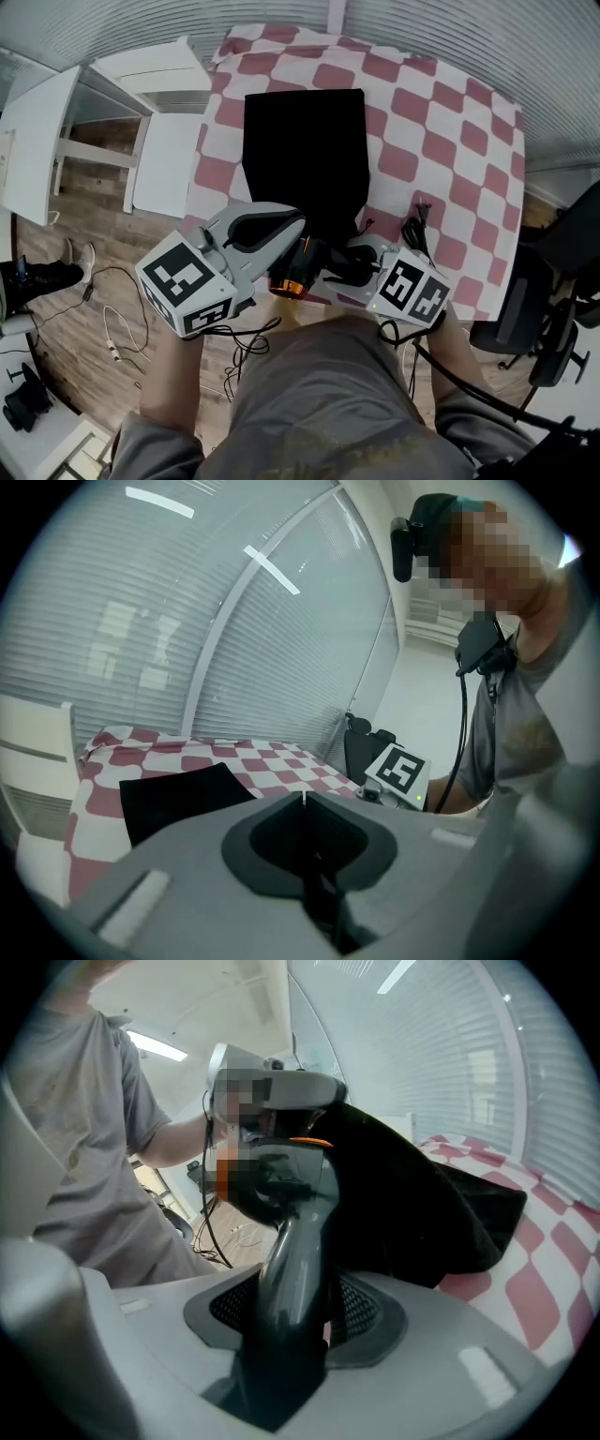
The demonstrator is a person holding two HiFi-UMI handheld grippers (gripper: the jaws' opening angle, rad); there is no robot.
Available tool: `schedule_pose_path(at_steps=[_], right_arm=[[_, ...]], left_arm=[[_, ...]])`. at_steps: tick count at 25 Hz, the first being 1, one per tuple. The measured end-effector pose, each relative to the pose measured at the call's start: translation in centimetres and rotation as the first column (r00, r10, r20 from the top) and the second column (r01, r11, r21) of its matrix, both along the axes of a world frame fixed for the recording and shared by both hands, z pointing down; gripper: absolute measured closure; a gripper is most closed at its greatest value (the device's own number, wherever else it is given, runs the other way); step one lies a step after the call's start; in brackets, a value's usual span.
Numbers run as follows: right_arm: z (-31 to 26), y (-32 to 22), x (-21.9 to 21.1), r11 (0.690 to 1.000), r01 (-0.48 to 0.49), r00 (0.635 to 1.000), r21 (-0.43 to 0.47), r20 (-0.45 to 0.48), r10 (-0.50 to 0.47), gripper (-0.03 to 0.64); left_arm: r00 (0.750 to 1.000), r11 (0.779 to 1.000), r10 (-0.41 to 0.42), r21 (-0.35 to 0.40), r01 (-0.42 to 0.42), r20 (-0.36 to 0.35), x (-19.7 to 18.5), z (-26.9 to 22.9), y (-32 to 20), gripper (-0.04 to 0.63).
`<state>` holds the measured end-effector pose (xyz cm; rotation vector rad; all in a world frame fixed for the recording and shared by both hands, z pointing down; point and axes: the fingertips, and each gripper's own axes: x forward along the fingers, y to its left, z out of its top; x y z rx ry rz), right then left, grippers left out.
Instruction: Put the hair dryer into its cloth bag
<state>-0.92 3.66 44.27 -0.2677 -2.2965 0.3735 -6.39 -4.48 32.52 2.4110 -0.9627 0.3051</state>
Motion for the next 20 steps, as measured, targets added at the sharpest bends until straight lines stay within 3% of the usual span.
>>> schedule_pose_path(at_steps=[10, 17, 20], right_arm=[[1.4, -3.1, -1.0, 0.981, -0.167, 0.981, 0.094, -0.088, 0.176, 0.4], [1.9, -3.6, -1.2, 0.982, -0.122, 0.983, 0.143, -0.116, 0.139, 0.4], [2.2, -4.3, -1.3, 0.976, -0.156, 0.978, 0.151, -0.116, 0.174, 0.4]], left_arm=[[1.0, 1.0, 0.009, -0.011, -0.009, -0.008, 0.8, 0.5, 0.8, 0.583], [0.998, 0.998, 0.049, -0.038, -0.048, 0.03, 1.2, 1.8, 1.3, 0.583], [0.996, 0.996, 0.083, -0.041, -0.081, 0.031, 1.7, 1.8, 1.6, 0.581]])
